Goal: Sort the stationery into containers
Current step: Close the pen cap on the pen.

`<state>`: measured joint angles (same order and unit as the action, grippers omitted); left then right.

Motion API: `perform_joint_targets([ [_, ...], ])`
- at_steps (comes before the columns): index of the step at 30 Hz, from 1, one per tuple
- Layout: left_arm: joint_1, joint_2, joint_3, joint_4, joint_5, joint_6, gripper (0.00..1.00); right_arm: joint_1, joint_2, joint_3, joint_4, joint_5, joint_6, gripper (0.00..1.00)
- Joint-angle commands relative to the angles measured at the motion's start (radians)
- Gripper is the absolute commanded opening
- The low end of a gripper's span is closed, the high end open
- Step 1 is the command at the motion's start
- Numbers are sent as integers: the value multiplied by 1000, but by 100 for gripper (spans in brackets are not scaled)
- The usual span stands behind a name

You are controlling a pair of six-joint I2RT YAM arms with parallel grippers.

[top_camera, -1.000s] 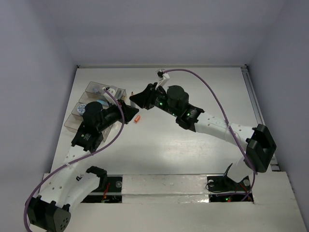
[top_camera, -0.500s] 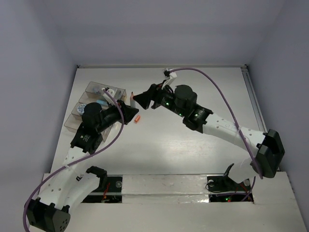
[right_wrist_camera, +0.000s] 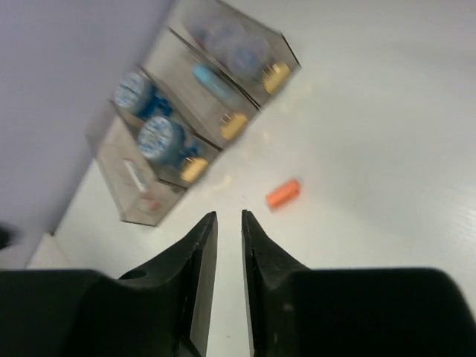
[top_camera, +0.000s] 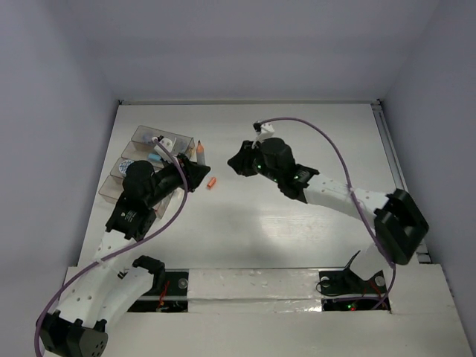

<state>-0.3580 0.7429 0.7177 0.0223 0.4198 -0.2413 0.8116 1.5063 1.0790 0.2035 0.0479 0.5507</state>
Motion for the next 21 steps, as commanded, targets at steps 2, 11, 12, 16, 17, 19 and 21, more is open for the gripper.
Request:
perform_joint_targets([
  [2, 1, -27, 31, 19, -29, 16, 0, 3, 181, 96, -82, 41, 21, 43],
  [11, 10, -45, 32, 13, -41, 11, 0, 3, 445, 240, -46, -100, 146, 65],
  [12, 10, -48, 34, 13, -39, 13, 0, 3, 462, 246, -39, -114, 169, 65],
  [16, 10, -57, 32, 14, -27, 8, 0, 3, 531, 272, -10, -160, 209, 64],
  [17, 10, -60, 32, 16, -27, 7, 0, 3, 552, 280, -7, -166, 216, 64],
  [19, 10, -71, 32, 16, -27, 8, 0, 3, 574, 288, 5, -181, 236, 63],
  [21, 10, -80, 32, 16, -29, 8, 0, 3, 601, 306, 5, -200, 252, 62],
])
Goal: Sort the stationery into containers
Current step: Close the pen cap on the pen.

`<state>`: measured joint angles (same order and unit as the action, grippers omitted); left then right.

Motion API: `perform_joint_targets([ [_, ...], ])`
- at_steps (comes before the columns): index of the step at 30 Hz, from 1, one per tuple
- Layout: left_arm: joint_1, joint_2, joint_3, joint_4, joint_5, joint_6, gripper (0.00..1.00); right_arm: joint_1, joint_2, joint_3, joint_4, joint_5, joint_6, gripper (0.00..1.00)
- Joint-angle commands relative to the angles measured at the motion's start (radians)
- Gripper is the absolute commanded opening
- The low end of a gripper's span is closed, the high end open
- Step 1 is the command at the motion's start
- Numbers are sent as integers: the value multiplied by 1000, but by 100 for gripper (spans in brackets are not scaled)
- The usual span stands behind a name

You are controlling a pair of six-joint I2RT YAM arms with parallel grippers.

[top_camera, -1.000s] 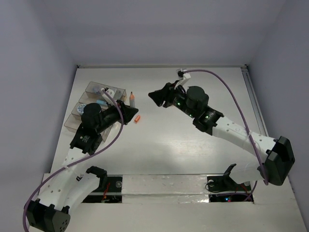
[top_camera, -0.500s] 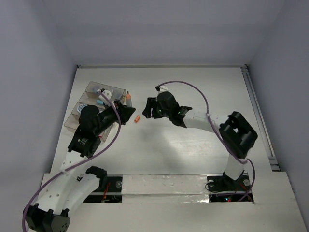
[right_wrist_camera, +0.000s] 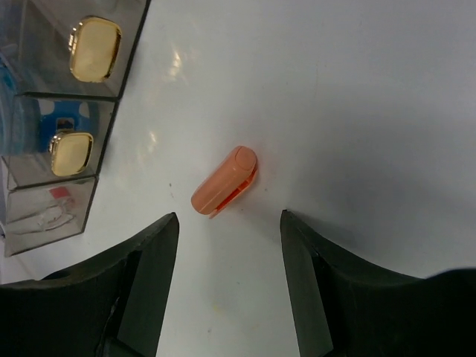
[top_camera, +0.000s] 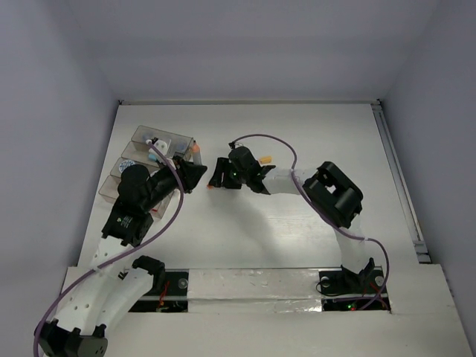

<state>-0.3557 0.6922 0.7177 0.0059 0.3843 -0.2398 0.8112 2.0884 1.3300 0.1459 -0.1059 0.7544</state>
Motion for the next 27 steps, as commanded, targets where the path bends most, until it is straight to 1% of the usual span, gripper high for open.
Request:
perform_joint_targets([
  [1, 8, -31, 32, 34, 5, 7, 0, 3, 27, 61, 60, -48, 51, 62],
  [8, 8, -40, 34, 32, 7, 7, 0, 3, 78, 118, 17, -35, 56, 60],
  [15, 8, -59, 35, 32, 4, 10, 0, 3, 121, 166, -40, -14, 31, 52],
  [17, 8, -62, 35, 32, 5, 10, 0, 3, 139, 187, -68, -6, 23, 49],
  [20, 8, -68, 35, 35, 7, 10, 0, 12, 160, 224, -133, 12, -13, 49],
  [21, 8, -65, 35, 34, 7, 8, 0, 13, 177, 259, -158, 18, -38, 48],
  [22, 8, -65, 35, 34, 8, 8, 0, 13, 186, 276, -214, 21, -49, 48],
  [27, 8, -65, 35, 34, 8, 8, 0, 32, 214, 321, -288, 51, -99, 46],
])
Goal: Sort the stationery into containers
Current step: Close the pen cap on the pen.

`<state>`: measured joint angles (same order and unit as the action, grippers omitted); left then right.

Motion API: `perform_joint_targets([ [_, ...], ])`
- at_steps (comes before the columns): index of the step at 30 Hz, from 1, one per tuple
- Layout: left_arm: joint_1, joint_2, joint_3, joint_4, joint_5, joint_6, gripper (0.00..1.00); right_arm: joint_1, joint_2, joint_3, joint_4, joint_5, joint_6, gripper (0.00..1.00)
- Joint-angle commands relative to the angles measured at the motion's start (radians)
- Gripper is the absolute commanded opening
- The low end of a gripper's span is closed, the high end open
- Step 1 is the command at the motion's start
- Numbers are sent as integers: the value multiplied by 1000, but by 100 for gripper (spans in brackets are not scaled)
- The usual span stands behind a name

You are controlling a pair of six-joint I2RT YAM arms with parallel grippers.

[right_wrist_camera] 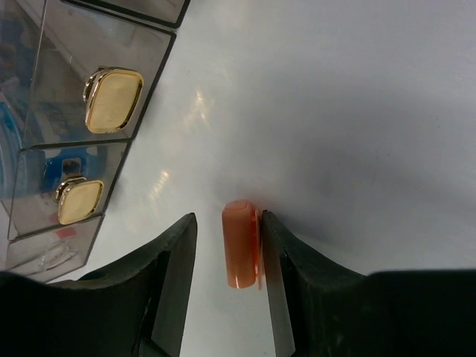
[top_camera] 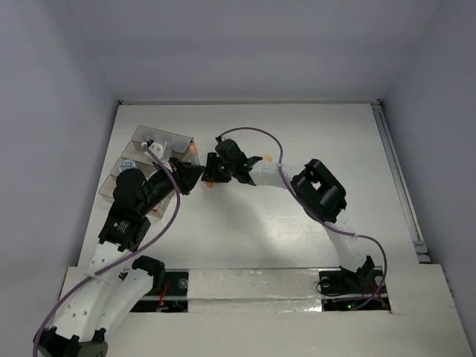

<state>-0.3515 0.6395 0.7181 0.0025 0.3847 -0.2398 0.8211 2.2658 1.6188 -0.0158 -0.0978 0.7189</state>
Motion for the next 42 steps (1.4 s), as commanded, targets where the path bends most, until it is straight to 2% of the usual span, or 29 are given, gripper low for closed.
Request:
perform_joint_targets([
  [1, 3, -11, 35, 37, 8, 8, 0, 23, 37, 39, -145, 49, -71, 46],
  [11, 3, -8, 35, 37, 3, 8, 0, 32, 49, 102, -271, 78, -154, 39],
  [14, 3, -6, 35, 37, 3, 8, 0, 32, 63, 110, -273, 41, -159, 26],
  [15, 3, -3, 34, 37, 2, 10, 0, 32, 64, 110, -268, 32, -156, 18],
  [18, 3, 3, 34, 36, 2, 10, 0, 32, 43, 98, -242, 10, -148, 3],
  [21, 3, 12, 30, 42, 13, 7, 0, 12, -17, 15, -141, -13, -130, 0],
  [25, 3, 26, 17, 77, 72, -10, 0, -17, -232, -172, 113, -26, -118, 0],
  [33, 13, 75, -17, 295, 359, -172, 0, -103, -663, -534, 402, -17, -87, 0],
  [39, 13, 144, -52, 559, 554, -349, 0, -123, -920, -632, 602, -71, -81, 0],
  [42, 13, 181, -69, 695, 629, -453, 0, -123, -971, -634, 686, -115, -79, 0],
])
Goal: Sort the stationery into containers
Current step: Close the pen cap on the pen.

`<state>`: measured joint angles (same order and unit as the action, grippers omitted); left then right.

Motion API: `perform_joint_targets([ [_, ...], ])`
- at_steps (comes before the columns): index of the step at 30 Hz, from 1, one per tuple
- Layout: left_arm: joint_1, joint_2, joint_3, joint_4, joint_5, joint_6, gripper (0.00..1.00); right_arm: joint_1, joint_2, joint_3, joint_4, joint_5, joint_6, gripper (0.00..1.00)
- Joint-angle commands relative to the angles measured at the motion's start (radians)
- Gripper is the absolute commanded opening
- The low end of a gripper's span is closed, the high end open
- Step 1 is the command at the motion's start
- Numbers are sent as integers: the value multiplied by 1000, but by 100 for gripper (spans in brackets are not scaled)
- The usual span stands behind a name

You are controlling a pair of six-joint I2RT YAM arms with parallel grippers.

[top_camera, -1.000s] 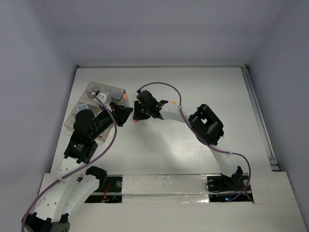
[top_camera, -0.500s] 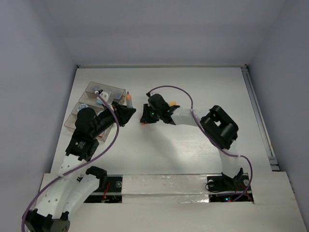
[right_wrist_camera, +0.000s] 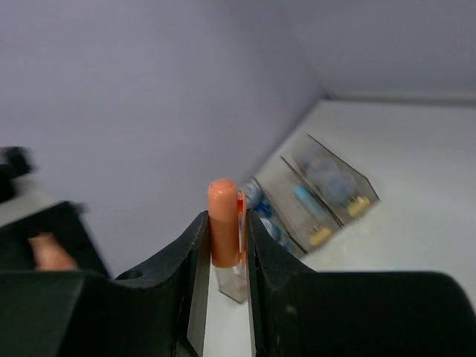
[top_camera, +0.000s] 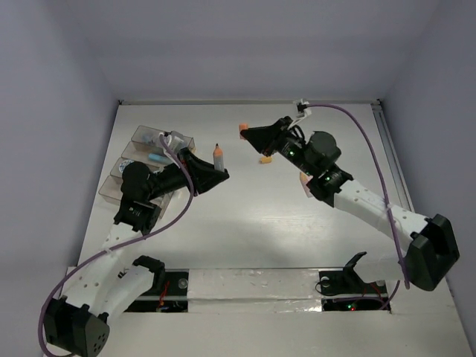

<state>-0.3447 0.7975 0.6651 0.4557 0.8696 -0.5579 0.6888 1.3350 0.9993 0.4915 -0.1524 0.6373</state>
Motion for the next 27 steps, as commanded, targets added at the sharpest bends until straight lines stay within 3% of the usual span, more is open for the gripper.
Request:
perform_joint_targets([
  [1, 6, 41, -24, 261, 158, -148, 0, 9, -63, -13, 217, -71, 8, 0],
  [12, 6, 48, -50, 267, 178, -146, 0, 9, 10, 88, 370, -280, 168, 0],
  [27, 6, 52, -53, 273, 169, -157, 0, 66, 49, 99, 455, -351, 148, 0],
])
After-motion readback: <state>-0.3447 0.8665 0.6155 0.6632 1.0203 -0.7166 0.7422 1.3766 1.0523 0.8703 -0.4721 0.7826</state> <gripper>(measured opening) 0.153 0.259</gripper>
